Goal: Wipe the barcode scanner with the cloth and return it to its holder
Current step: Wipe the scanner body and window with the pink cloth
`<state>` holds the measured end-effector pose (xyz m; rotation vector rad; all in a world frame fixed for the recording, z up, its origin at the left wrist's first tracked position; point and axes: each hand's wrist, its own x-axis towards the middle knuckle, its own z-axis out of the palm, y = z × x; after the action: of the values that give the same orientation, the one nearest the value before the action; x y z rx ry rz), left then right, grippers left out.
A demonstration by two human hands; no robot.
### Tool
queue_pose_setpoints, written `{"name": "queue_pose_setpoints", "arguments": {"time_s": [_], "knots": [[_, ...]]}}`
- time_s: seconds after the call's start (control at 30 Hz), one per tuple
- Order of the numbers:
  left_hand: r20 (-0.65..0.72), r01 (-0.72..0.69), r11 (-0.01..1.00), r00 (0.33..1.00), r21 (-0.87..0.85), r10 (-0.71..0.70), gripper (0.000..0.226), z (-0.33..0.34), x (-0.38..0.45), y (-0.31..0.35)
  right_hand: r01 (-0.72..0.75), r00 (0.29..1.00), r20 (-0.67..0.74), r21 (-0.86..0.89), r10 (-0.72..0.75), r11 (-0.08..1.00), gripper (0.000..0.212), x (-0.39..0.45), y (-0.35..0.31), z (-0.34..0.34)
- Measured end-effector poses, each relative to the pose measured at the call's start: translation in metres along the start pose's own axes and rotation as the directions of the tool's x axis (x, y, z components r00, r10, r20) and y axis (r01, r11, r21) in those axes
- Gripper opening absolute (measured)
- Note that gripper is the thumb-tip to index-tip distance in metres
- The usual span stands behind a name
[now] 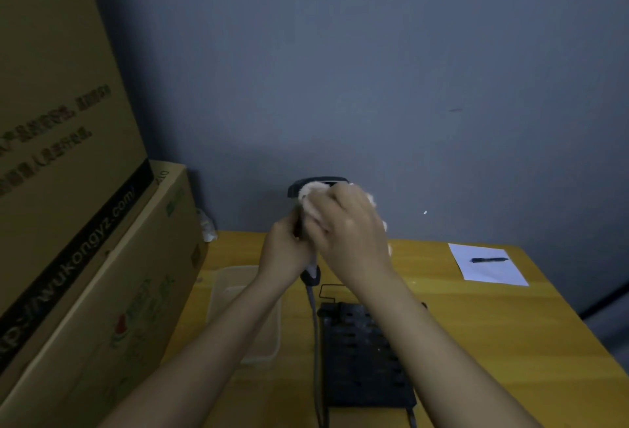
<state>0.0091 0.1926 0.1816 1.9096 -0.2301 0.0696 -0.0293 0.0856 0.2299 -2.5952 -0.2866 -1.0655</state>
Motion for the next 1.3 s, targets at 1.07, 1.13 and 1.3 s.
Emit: {"name": "queue_pose_setpoints", "arguments": {"time_s": [1.07, 1.13, 1.3], "knots": [[-0.066, 0.0, 0.989, 0.998, 0.147, 0.009, 0.028, -0.008, 0.008, -0.005, -0.03, 0.996, -0.091, -0.29, 0.004, 0.957, 0.009, -0.007, 0.03, 0.003], [-0.077, -0.021, 0.984, 0.996, 0.176, 0.035, 0.033, -0.014, 0.012, -0.004, -0.031, 0.999, -0.024, -0.375, 0.024, 0.926, 0.019, -0.003, 0.028, 0.003], [-0.137, -0.107, 0.95, 0.979, 0.292, 0.152, 0.037, -0.025, 0.016, 0.003, 0.029, 0.999, 0.037, -0.539, -0.011, 0.842, 0.022, 0.012, 0.02, 0.0]]}}
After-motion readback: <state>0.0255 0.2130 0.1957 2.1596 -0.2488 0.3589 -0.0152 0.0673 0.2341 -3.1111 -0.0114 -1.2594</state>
